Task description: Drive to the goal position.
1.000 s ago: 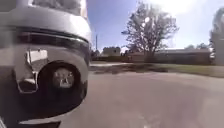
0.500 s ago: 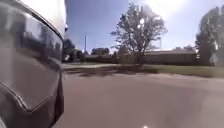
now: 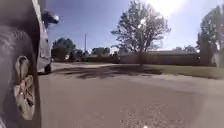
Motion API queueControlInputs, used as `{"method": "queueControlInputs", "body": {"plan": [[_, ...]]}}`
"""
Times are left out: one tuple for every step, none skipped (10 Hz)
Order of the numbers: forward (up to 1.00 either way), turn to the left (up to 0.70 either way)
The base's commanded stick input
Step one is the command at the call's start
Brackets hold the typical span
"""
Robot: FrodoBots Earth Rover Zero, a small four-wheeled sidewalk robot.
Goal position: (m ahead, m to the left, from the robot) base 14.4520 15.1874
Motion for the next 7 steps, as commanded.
{"method": "queueControlInputs", "body": {"plan": [[1.00,0.00],[1.00,0.00],[1.00,0.00],[1.00,0.00],[1.00,0.00],[1.00,0.00],[1.00,0.28]]}}
